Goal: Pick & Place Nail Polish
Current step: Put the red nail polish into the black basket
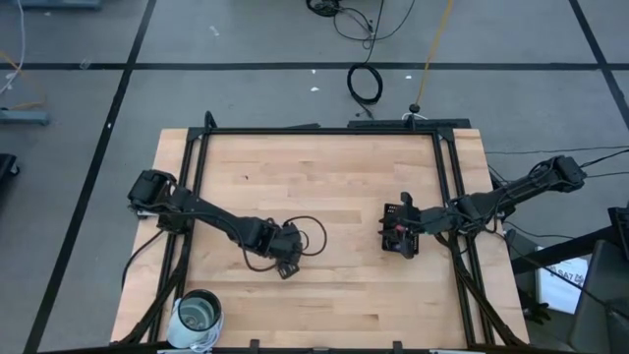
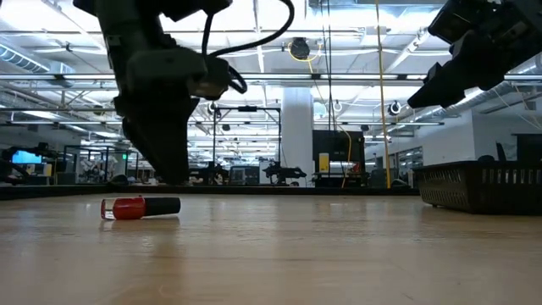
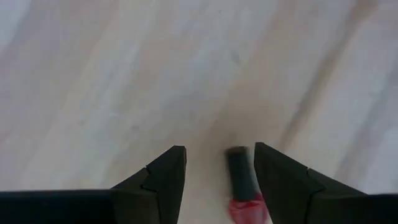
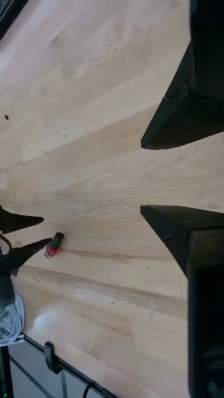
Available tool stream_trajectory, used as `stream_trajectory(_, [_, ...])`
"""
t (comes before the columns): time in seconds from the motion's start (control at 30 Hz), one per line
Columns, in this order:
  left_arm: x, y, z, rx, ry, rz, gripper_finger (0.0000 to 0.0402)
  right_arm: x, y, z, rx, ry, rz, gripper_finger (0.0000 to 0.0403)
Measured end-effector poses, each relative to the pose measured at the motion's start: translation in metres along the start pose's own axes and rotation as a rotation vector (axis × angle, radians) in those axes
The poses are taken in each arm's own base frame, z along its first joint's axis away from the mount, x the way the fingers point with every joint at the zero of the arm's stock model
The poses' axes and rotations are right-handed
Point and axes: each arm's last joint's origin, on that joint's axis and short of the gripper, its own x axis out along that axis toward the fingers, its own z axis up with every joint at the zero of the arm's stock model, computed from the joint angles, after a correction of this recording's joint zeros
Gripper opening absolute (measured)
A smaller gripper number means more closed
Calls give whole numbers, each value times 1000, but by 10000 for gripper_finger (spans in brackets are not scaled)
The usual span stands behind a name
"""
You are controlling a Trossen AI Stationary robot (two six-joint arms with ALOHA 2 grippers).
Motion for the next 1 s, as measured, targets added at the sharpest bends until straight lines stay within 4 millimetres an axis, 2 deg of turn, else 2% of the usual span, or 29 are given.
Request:
stream_trajectory(0.3, [-1, -9, -6, 41, 39, -71, 162, 0, 0, 0, -32, 0, 0, 146])
stream_trajectory(0.43, [11, -12, -8, 81, 46, -64, 157, 0, 0, 0, -32, -2, 0, 146])
stream_trajectory(0.63, [36, -11, -13, 86, 100, -12, 171, 0, 1, 3, -21, -34, 10, 146])
stream_trajectory(0.73, [40, -8, -12, 90, 105, -1, 174, 0, 2, 6, -18, -55, 16, 146])
stream_trajectory(1.0, [38, -6, -14, 126, 189, -42, 123, 0, 2, 5, -41, -54, 15, 146])
